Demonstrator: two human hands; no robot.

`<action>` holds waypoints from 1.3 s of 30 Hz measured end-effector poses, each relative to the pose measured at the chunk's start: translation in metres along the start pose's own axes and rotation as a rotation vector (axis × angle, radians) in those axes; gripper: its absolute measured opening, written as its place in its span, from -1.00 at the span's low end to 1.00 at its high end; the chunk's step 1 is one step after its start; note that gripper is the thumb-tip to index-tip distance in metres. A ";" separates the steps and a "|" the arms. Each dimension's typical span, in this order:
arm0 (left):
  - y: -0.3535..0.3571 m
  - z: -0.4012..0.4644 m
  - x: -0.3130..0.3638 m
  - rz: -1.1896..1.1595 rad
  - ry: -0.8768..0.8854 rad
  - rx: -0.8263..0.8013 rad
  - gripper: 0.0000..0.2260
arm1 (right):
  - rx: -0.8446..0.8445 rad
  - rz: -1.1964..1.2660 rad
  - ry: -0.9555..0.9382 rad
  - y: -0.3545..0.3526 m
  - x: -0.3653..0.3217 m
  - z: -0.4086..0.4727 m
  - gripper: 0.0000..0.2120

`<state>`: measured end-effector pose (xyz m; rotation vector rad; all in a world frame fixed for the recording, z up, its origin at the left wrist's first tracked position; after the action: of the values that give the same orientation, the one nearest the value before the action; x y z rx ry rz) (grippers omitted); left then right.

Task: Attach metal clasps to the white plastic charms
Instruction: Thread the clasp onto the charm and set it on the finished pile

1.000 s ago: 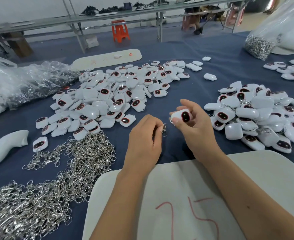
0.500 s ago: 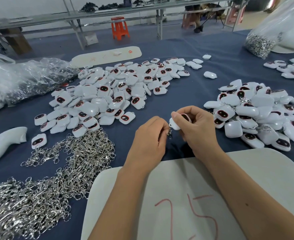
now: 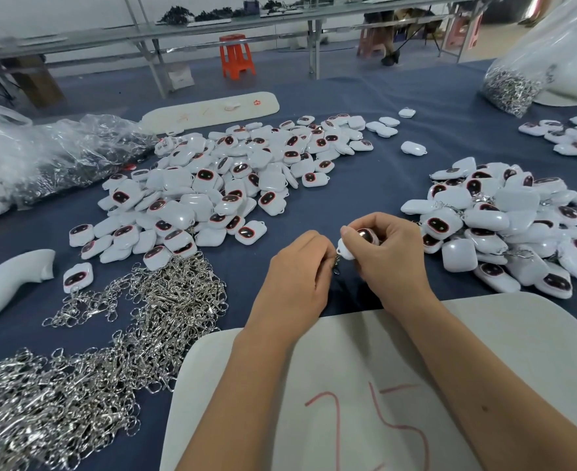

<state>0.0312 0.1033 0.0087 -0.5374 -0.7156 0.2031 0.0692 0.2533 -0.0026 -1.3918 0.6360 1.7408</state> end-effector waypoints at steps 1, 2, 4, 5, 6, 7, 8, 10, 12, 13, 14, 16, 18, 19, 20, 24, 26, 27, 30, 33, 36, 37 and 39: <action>0.000 0.000 0.001 0.006 -0.001 -0.003 -0.87 | -0.001 -0.012 -0.003 0.000 0.000 0.000 -0.83; 0.000 0.000 0.002 0.014 0.002 -0.007 -0.87 | -0.002 -0.025 -0.007 0.000 0.000 0.000 -0.83; 0.000 0.000 0.003 0.036 0.006 -0.016 -0.87 | 0.000 -0.052 -0.018 0.000 -0.001 0.000 -0.82; 0.000 0.000 0.003 0.045 0.003 -0.018 -0.87 | 0.002 -0.068 -0.029 -0.001 -0.001 -0.001 -0.82; -0.001 0.000 0.003 0.051 -0.002 -0.019 -0.87 | 0.006 -0.084 -0.042 -0.001 -0.002 -0.001 -0.83; -0.001 0.000 0.003 0.055 -0.008 -0.019 -0.87 | 0.010 -0.100 -0.056 -0.002 -0.003 -0.001 -0.83; -0.001 0.000 0.002 0.057 -0.016 -0.019 -0.87 | 0.012 -0.113 -0.068 -0.002 -0.003 -0.001 -0.83; -0.001 -0.001 0.002 0.064 -0.033 -0.019 -0.88 | 0.012 -0.137 -0.092 -0.002 -0.005 -0.001 -0.84; 0.000 -0.001 0.002 0.070 -0.047 -0.016 -0.89 | 0.010 -0.162 -0.121 -0.002 -0.006 -0.002 -0.84; 0.000 -0.001 0.001 0.071 -0.053 -0.014 -0.89 | 0.008 -0.172 -0.136 -0.002 -0.007 -0.003 -0.84; -0.001 -0.002 0.001 0.074 -0.057 -0.013 -0.89 | 0.007 -0.180 -0.150 -0.002 -0.008 -0.003 -0.84; -0.001 -0.002 0.001 0.081 -0.064 -0.009 -0.88 | 0.003 -0.195 -0.180 -0.002 -0.009 -0.005 -0.84; -0.001 -0.002 0.002 0.091 -0.069 -0.007 -0.87 | -0.001 -0.208 -0.208 -0.002 -0.011 -0.006 -0.85; -0.001 -0.002 0.002 0.098 -0.071 -0.009 -0.86 | -0.003 -0.212 -0.220 -0.002 -0.011 -0.006 -0.85; -0.001 -0.001 0.003 0.104 -0.073 -0.011 -0.86 | -0.003 -0.214 -0.229 -0.002 -0.012 -0.007 -0.85; -0.001 -0.001 0.005 0.109 -0.074 -0.026 -0.89 | 0.005 -0.229 -0.253 -0.003 -0.015 -0.007 -0.86; 0.001 -0.001 0.007 0.107 -0.071 -0.043 -0.90 | 0.010 -0.247 -0.263 -0.004 -0.016 -0.006 -0.86; 0.001 -0.001 0.008 0.107 -0.072 -0.049 -0.90 | 0.009 -0.255 -0.264 -0.004 -0.016 -0.006 -0.87; 0.003 -0.002 0.010 0.118 -0.081 -0.057 -0.89 | 0.001 -0.269 -0.270 -0.005 -0.018 -0.005 -0.88; 0.005 -0.003 0.009 0.146 -0.097 -0.074 -0.89 | -0.010 -0.283 -0.294 -0.004 -0.020 -0.005 -0.88; 0.008 -0.004 0.010 0.191 -0.100 -0.100 -0.85 | -0.020 -0.318 -0.346 -0.004 -0.021 -0.006 -0.87; 0.009 -0.004 0.010 0.203 -0.098 -0.104 -0.81 | -0.026 -0.333 -0.369 -0.004 -0.021 -0.007 -0.87; 0.009 -0.005 0.011 0.213 -0.097 -0.103 -0.78 | -0.040 -0.354 -0.413 -0.002 -0.021 -0.008 -0.86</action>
<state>0.0427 0.1130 0.0068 -0.7065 -0.7657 0.3945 0.0770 0.2427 0.0156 -1.0470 0.1205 1.6833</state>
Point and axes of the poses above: each hand's wrist, its own z-axis towards the middle knuckle, its own y-axis out of the palm, x = y × z, the point moved 2 cm from there along z, towards the middle knuckle, and after that the axes turned 14 degrees about x, right-handed, at the moved point
